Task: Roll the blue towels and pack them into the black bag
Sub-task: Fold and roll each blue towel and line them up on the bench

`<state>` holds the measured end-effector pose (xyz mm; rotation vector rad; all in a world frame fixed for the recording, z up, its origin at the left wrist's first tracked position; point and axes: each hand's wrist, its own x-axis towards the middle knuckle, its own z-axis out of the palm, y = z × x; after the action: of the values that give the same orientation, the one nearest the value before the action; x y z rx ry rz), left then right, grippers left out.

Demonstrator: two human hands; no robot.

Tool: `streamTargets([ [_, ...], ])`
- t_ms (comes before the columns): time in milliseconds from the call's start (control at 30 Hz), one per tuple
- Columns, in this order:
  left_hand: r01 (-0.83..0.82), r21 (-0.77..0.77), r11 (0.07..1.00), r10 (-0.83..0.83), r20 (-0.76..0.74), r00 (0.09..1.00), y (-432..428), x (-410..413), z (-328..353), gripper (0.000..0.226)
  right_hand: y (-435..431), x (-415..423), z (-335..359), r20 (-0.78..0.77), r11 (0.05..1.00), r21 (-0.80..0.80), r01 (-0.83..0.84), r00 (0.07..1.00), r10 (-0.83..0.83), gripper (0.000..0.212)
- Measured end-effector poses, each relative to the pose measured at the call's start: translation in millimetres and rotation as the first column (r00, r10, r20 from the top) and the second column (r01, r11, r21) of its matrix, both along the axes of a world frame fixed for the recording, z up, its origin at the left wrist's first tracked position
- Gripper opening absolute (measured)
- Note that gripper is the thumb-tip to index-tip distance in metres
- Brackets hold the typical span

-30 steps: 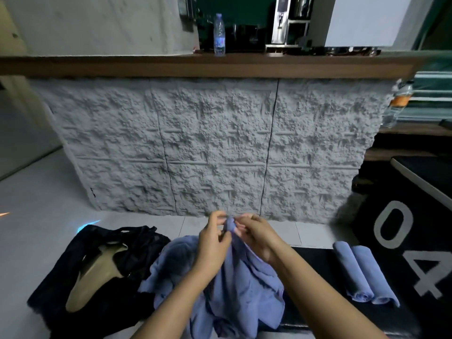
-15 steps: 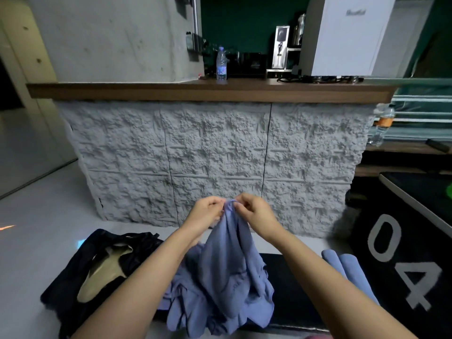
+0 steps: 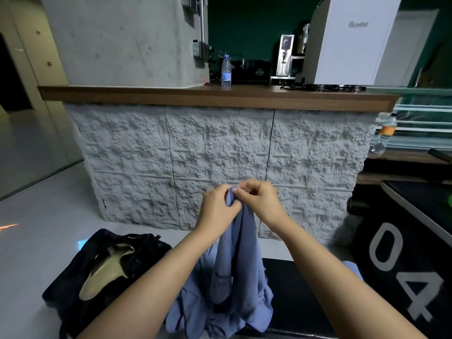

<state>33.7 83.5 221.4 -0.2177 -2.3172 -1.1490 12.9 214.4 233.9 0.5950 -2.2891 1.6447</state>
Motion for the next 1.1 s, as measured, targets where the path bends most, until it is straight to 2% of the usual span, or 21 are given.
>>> streamTargets([
  [100,-0.017,0.231,0.973,0.000,0.072,0.997,4.4,-2.1,6.2,0.012,1.8,3.6,1.9,0.069,0.993,-0.077,-0.092,0.993,0.097,0.009],
  [200,-0.012,0.226,0.974,-0.003,0.069,0.998,4.5,-3.4,10.1,0.014,4.7,6.4,-5.6,0.226,0.965,-0.185,-0.184,0.948,0.224,0.013],
  [333,-0.048,0.224,0.973,0.044,0.020,0.999,-5.4,-13.3,18.5,0.012,7.4,18.5,-32.0,0.313,0.937,-0.212,-0.279,0.889,0.336,0.016],
  [500,-0.107,0.395,0.912,0.113,0.007,0.994,-28.0,-27.5,32.0,0.010,23.7,32.1,-78.4,0.428,0.920,-0.128,-0.370,0.817,0.388,0.018],
  [567,-0.165,0.472,0.866,0.185,0.003,0.983,-41.1,-31.7,40.0,0.009,35.0,39.6,-93.9,0.466,0.921,-0.151,-0.359,0.796,0.386,0.013],
  [633,-0.230,0.511,0.828,0.279,-0.022,0.960,-61.8,-36.0,47.6,0.010,54.0,45.2,-104.4,0.476,0.936,-0.209,-0.282,0.807,0.350,0.025],
  [700,-0.300,0.480,0.824,0.356,-0.029,0.934,-87.5,-39.6,49.9,0.013,79.0,47.7,-108.4,0.450,0.954,-0.220,-0.201,0.847,0.282,0.041],
  [800,-0.383,0.412,0.827,0.399,0.052,0.916,-118.3,-46.8,38.8,0.016,105.8,46.4,-99.7,0.422,0.978,-0.175,-0.109,0.890,0.175,0.058],
  [833,-0.392,0.380,0.838,0.392,0.081,0.916,-120.5,-47.6,34.8,0.016,108.9,44.3,-91.9,0.410,0.981,-0.161,-0.107,0.897,0.165,0.054],
  [933,-0.273,0.344,0.898,0.241,0.133,0.961,-105.2,-49.5,23.0,0.018,91.8,38.3,-52.2,0.381,0.981,-0.126,-0.146,0.906,0.184,0.002],
  [1000,-0.119,0.330,0.936,0.054,0.199,0.978,-79.7,-42.8,17.9,0.019,65.5,32.2,-22.9,0.253,0.983,-0.062,-0.172,0.950,0.183,0.018],
  [1100,0.080,0.299,0.951,-0.158,0.247,0.956,-45.1,-32.0,11.9,0.012,23.0,19.6,6.7,0.023,0.989,0.060,-0.137,0.991,0.135,0.019],
])
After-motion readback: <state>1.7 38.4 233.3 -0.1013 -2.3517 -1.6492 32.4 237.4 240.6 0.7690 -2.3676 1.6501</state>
